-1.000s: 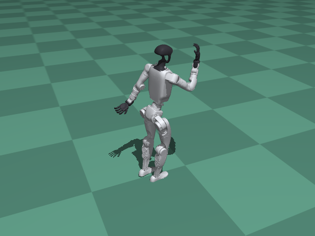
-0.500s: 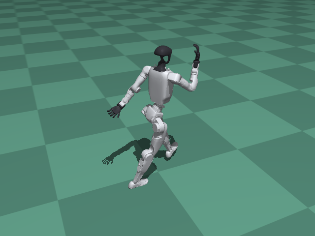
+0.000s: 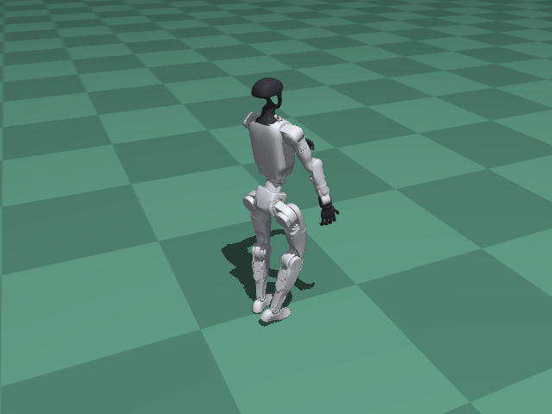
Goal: Kungfu
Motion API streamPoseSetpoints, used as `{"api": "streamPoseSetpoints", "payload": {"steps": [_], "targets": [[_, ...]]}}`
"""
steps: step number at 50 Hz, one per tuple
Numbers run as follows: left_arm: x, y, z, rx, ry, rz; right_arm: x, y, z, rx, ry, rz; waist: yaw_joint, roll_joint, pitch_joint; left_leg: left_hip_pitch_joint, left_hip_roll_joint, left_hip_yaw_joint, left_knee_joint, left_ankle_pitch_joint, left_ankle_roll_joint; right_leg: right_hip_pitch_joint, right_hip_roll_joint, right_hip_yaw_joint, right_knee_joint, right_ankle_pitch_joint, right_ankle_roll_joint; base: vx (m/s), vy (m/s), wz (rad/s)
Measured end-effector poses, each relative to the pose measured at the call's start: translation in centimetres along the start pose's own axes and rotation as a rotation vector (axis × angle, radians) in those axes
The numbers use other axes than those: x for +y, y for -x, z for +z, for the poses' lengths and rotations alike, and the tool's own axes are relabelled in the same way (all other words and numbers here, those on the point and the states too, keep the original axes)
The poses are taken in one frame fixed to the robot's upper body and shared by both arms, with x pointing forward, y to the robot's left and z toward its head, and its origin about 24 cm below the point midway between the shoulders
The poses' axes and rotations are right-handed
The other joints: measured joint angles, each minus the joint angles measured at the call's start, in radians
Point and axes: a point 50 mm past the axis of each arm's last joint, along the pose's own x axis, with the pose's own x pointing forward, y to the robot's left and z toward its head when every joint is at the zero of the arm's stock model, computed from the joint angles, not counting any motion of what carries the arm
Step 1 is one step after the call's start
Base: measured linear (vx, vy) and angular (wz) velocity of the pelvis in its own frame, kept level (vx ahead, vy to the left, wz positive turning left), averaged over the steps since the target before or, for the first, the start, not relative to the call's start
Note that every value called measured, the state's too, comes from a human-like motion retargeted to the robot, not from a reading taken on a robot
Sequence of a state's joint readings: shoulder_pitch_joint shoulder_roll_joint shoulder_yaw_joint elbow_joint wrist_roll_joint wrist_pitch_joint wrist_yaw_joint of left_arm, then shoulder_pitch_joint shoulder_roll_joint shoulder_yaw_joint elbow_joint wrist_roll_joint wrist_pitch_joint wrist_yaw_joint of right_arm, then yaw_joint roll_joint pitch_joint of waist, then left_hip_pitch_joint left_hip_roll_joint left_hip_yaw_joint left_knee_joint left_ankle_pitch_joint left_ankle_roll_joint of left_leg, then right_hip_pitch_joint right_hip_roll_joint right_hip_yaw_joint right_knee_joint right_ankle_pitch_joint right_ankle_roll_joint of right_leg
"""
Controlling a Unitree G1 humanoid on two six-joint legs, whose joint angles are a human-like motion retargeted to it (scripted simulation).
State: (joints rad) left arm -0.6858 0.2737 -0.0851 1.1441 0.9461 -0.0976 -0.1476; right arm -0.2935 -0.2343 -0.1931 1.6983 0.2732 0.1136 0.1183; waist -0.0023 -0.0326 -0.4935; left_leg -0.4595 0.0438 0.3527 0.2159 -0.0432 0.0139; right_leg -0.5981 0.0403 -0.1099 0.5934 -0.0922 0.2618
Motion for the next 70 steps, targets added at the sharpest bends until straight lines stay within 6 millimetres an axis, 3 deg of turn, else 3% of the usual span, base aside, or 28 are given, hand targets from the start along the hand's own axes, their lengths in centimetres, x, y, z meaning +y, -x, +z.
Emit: {"api": "streamPoseSetpoints", "payload": {"steps": [1, 3, 5, 7, 11, 13, 15, 17, 18, 20, 22, 25, 29, 32, 35, 37, 41, 44, 45, 48, 51, 54, 57, 58, 60, 62, 67, 70], "targets": [[4.0, 0.0, 3.7, -0.153, -0.023, 0.137, -2.0, -0.1, -4.4, 0.171, -0.015, -0.066, -0.014, 0.014, 0.015, 0.032, -0.018, -0.013, -0.016, -0.008, 0.003, -0.041, -0.015, 0.017, -0.018, -0.008, -0.035, 0.58, 0.19, 0.96], [11.2, 2.4, 10.3, -0.445, -0.07, 0.4, -5.3, 1.2, -12.7, 0.463, -0.037, -0.154, -0.046, 0.044, 0.032, 0.076, -0.041, -0.044, -0.031, -0.031, 0.0, -0.128, -0.039, 0.049, -0.069, -0.001, -0.12, 0.75, -0.15, 0.86], [17.2, 6.9, 15.5, -0.708, -0.12, 0.649, -7.8, 3.7, -19.9, 0.662, -0.053, -0.159, -0.073, 0.075, 0.055, 0.117, -0.055, -0.069, -0.03, -0.058, -0.004, -0.198, -0.051, 0.092, -0.141, 0.048, -0.219, 0.84, -0.3, 0.71], [22.0, 12.6, 18.5, -0.912, -0.181, 0.893, -9.6, 6.7, -25.6, 0.779, -0.071, -0.118, -0.103, 0.116, 0.075, 0.153, -0.058, -0.091, -0.025, -0.088, -0.011, -0.256, -0.053, 0.15, -0.237, 0.124, -0.304, 0.61, -0.27, 0.49], [28.5, 23.5, 18.9, -1.102, -0.346, 1.306, -12.2, 13.4, -33.5, 0.952, -0.122, -0.096, -0.188, 0.221, 0.086, 0.194, -0.028, -0.103, 0.001, -0.151, -0.038, -0.35, -0.019, 0.272, -0.457, 0.174, -0.489, 0.61, -0.35, 0.06], [30.2, 27.8, 18.1, -1.111, -0.436, 1.459, -13.4, 16.8, -35.9, 1.035, -0.174, -0.124, -0.248, 0.267, 0.094, 0.216, -0.041, -0.103, 0.006, -0.171, -0.038, -0.372, -0.033, 0.318, -0.536, 0.165, -0.522, 0.66, -0.35, 0.21], [31.1, 30.8, 17.6, -1.101, -0.511, 1.562, -13.8, 19.9, -37.9, 1.116, -0.281, -0.177, -0.308, 0.292, 0.121, 0.262, -0.056, -0.112, 0.023, -0.199, -0.035, -0.358, -0.054, 0.352, -0.511, 0.122, -0.524, 0.82, -0.53, 0.73], [31.7, 32.7, 17.6, -1.099, -0.549, 1.62, -12.9, 22.6, -40.0, 1.176, -0.446, -0.222, -0.405, 0.311, 0.193, 0.365, -0.001, -0.176, 0.067, -0.247, -0.057, -0.249, -0.05, 0.27, -0.428, 0.073, -0.443, 0.89, -0.85, 1.69], [32.0, 33.8, 17.6, -1.09, -0.574, 1.652, -12.4, 23.2, -40.5, 1.174, -0.529, -0.239, -0.454, 0.305, 0.22, 0.409, -0.005, -0.201, 0.072, -0.256, -0.051, -0.22, -0.085, 0.197, -0.408, 0.161, -0.408, 0.75, -0.83, 1.67], [32.0, 34.7, 18.1, -1.079, -0.61, 1.704, -10.9, 22.9, -40.8, 1.132, -0.718, -0.256, -0.438, 0.294, 0.159, 0.416, -0.022, -0.189, 0.067, -0.238, -0.051, -0.3, -0.117, 0.217, -0.306, 0.261, -0.339, 0.62, -0.78, 1.03], [31.5, 34.5, 19.2, -1.084, -0.64, 1.753, -9.0, 20.5, -40.1, 1.059, -0.857, -0.266, -0.424, 0.302, 0.066, 0.33, 0.014, -0.151, 0.104, -0.196, -0.076, -0.426, -0.11, 0.207, -0.193, 0.204, -0.321, 0.44, -0.73, 0.99], [31.3, 33.8, 19.1, -1.09, -0.615, 1.803, -9.4, 14.8, -36.1, 0.782, -0.876, -0.251, -0.451, 0.31, 0.063, 0.339, 0.064, -0.011, 0.084, -0.099, -0.116, -0.421, -0.193, 0.069, -0.13, 0.13, -0.322, 0.22, -0.32, 1.03], [31.7, 33.1, 17.8, -1.084, -0.558, 1.802, -12.9, 8.0, -26.5, 0.371, -0.648, -0.167, -0.504, 0.351, 0.128, 0.355, 0.153, 0.213, 0.042, -0.017, -0.149, -0.404, -0.234, -0.01, -0.076, 0.088, -0.324, 0.19, -0.15, 1.1], [32.2, 32.6, 17.0, -1.05, -0.508, 1.806, -15.8, 6.0, -18.2, 0.06, -0.465, -0.181, -0.528, 0.367, 0.167, 0.32, 0.206, 0.222, 0.022, 0.008, -0.158, -0.388, -0.256, -0.058, -0.044, 0.051, -0.317, 0.01, -0.12, 1.47], [31.9, 31.6, 17.2, -1.063, -0.489, 1.77, -18.6, 7.1, -11.3, -0.212, -0.391, -0.215, -0.508, 0.368, 0.179, 0.23, 0.264, 0.08, 0.033, 0.015, -0.207, -0.375, -0.273, -0.121, -0.015, 0.008, -0.292, 0.07, -0.27, 1.6], [31.5, 30.6, 17.3, -1.061, -0.473, 1.745, -20.7, 9.3, -7.3, -0.416, -0.413, -0.248, -0.456, 0.348, 0.151, 0.155, 0.282, 0.012, 0.04, 0.017, -0.222, -0.394, -0.293, -0.146, 0.017, -0.023, -0.266, -0.01, -0.31, 1.51], [29.9, 26.8, 17.5, -1.049, -0.39, 1.647, -24.1, 16.3, 0.2, -0.863, -0.443, -0.286, -0.339, 0.268, 0.137, 0.047, 0.313, -0.117, 0.025, 0.024, -0.247, -0.405, -0.314, -0.176, 0.071, -0.035, -0.17, 0.01, -0.38, 1.5], [27.5, 21.9, 17.4, -1.007, -0.335, 1.484, -24.4, 21.5, 5.5, -1.104, -0.354, -0.258, -0.292, 0.188, 0.148, -0.037, 0.317, -0.198, -0.005, 0.038, -0.276, -0.427, -0.323, -0.104, 0.126, -0.019, -0.06, -0.21, -0.47, 2.34], [26.4, 20.0, 17.3, -0.983, -0.316, 1.424, -24.0, 23.1, 7.2, -1.158, -0.297, -0.229, -0.293, 0.154, 0.143, -0.081, 0.289, -0.217, -0.018, 0.046, -0.276, -0.453, -0.352, -0.056, 0.151, -0.019, -0.015, -0.46, -0.53, 3.09], [21.7, 14.0, 16.2, -0.874, -0.263, 1.238, -21.2, 26.8, 12.4, -1.215, -0.078, -0.044, -0.233, 0.076, 0.162, -0.213, 0.308, -0.212, -0.09, 0.135, -0.276, -0.495, -0.348, -0.074, 0.145, -0.048, 0.0, -0.6, -0.82, 2.46], [14.0, 7.7, 14.2, -0.75, -0.11, 1.014, -17.0, 28.2, 15.9, -1.189, 0.144, 0.169, -0.171, 0.025, 0.227, -0.265, 0.379, -0.13, -0.098, 0.158, -0.276, -0.466, -0.468, -0.229, 0.282, -0.19, 0.0, -0.34, -0.9, 2.65], [4.8, 3.4, 11.1, -0.56, 0.048, 0.797, -11.1, 26.0, 19.8, -1.167, 0.339, 0.365, -0.065, -0.037, 0.264, -0.304, 0.392, -0.039, -0.148, 0.223, -0.276, -0.547, -0.543, -0.267, 0.392, -0.276, 0.0, -0.5, -0.5, 1.39], [-4.9, 1.9, 5.8, -0.198, 0.227, 0.598, 0.6, 20.3, 24.6, -1.044, 0.496, 0.636, -0.087, -0.026, 0.299, -0.343, 0.338, 0.073, -0.207, 0.3, -0.276, -0.647, -0.63, -0.258, 0.471, -0.297, 0.0, -0.51, 0.12, 1.14], [-7.6, 2.2, 4.9, -0.122, 0.287, 0.528, 4.1, 17.9, 24.4, -0.936, 0.517, 0.733, -0.09, 0.0, 0.312, -0.367, 0.312, 0.09, -0.217, 0.319, -0.276, -0.683, -0.659, -0.246, 0.498, -0.298, 0.0, -0.37, 0.45, 1.11], [-12.5, 3.4, 3.7, 0.006, 0.375, 0.43, 9.4, 12.9, 21.2, -0.607, 0.571, 0.916, -0.084, 0.037, 0.317, -0.418, 0.268, 0.076, -0.216, 0.329, -0.276, -0.751, -0.693, -0.217, 0.538, -0.301, 0.0, -0.23, 0.43, 1.02], [-14.4, 4.3, 3.2, 0.056, 0.379, 0.423, 11.7, 10.6, 18.1, -0.389, 0.58, 0.969, -0.059, 0.054, 0.337, -0.473, 0.233, 0.075, -0.219, 0.35, -0.276, -0.808, -0.72, -0.197, 0.565, -0.292, 0.0, -0.29, 0.28, 1.01], [-14.7, 5.2, 0.8, 0.145, 0.338, 0.508, 17.3, 7.9, 11.7, -0.318, 0.49, 1.169, -0.004, 0.099, 0.434, -0.524, 0.22, 0.071, -0.232, 0.385, -0.276, -0.792, -0.735, -0.22, 0.62, -0.295, 0.0, -0.28, 0.02, 0.44], [-14.6, 5.4, -0.3, 0.138, 0.288, 0.495, 18.4, 7.7, 9.7, -0.237, 0.497, 1.276, 0.019, 0.111, 0.45, -0.524, 0.215, 0.082, -0.242, 0.397, -0.276, -0.772, -0.725, -0.214, 0.623, -0.281, -0.001, -0.03, 0.13, 0.1]]}}
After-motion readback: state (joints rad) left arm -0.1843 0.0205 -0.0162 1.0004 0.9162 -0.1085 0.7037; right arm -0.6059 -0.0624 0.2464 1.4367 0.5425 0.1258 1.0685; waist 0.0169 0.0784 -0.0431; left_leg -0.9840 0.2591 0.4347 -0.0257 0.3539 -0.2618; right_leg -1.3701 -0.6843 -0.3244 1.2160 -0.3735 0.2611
